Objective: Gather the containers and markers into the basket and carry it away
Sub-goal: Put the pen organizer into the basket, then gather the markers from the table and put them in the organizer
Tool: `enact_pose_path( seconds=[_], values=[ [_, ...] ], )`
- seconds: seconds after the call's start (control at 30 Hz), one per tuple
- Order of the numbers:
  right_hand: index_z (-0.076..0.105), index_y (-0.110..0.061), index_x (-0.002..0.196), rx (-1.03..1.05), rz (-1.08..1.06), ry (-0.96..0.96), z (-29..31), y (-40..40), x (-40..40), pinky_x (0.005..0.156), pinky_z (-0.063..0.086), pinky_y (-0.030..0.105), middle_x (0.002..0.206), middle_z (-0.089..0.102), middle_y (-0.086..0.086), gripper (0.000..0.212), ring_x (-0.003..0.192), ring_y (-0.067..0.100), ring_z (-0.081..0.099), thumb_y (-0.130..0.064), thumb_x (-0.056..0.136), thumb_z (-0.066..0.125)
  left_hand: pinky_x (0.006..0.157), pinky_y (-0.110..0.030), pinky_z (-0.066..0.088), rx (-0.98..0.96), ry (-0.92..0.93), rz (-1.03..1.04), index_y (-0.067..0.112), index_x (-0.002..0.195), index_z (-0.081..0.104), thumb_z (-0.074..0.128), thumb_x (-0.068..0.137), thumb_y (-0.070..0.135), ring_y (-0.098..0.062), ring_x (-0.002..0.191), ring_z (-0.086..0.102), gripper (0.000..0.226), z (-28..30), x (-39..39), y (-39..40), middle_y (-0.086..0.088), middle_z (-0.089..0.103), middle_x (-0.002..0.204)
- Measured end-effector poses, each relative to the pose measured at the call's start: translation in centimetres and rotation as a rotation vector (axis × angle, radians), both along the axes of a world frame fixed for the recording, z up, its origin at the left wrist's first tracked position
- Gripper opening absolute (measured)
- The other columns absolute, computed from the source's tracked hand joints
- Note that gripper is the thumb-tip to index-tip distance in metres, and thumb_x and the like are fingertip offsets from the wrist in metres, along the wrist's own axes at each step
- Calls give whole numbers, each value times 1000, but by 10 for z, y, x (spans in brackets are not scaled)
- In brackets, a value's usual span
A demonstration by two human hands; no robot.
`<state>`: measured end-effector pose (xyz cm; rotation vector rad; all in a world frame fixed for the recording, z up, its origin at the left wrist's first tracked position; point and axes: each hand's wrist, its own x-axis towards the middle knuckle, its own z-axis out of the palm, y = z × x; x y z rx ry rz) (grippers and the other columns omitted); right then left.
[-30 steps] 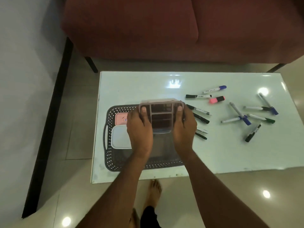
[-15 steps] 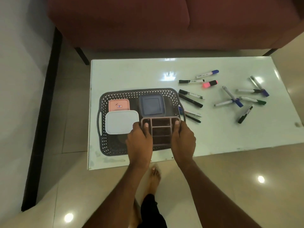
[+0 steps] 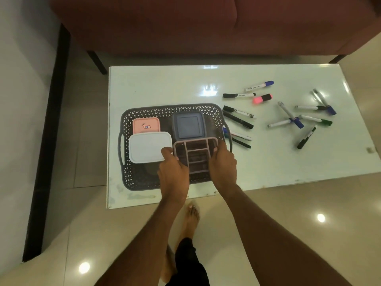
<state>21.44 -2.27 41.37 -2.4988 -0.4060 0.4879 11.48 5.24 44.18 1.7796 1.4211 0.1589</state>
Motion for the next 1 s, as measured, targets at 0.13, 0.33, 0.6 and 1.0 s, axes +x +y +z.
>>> enact_pose_path(
  seconds=[0.13,0.33,0.6,1.0],
  values=[
    [55,-20,132,25,36,-7,-5,-2,-1,75,57,23,111,74,1,28,93,18,75,-19,105,57,70,-32,49,-2,7,-20,10,128,48,55,101,6,-26,89,65,29,-4,-2,4,-12,68,104],
    [58,-17,129,56,28,11,2,-2,-1,75,55,21,111,74,1,25,95,18,75,-21,104,58,73,-31,53,11,20,-57,13,129,47,58,101,11,-29,95,70,29,-8,-5,1,-10,69,108],
    [56,-17,132,55,24,1,-5,-4,-1,83,62,33,113,73,2,27,97,18,74,-23,106,55,71,-26,48,33,30,-27,11,130,47,57,102,12,-21,87,63,30,-10,-1,-3,-9,68,109],
    [55,-16,133,-1,104,14,10,-12,9,82,62,34,113,71,4,28,97,21,74,-23,106,50,77,-38,53,74,61,164,6,121,52,49,106,18,-32,96,69,20,3,10,-21,-13,69,106]
  ],
)
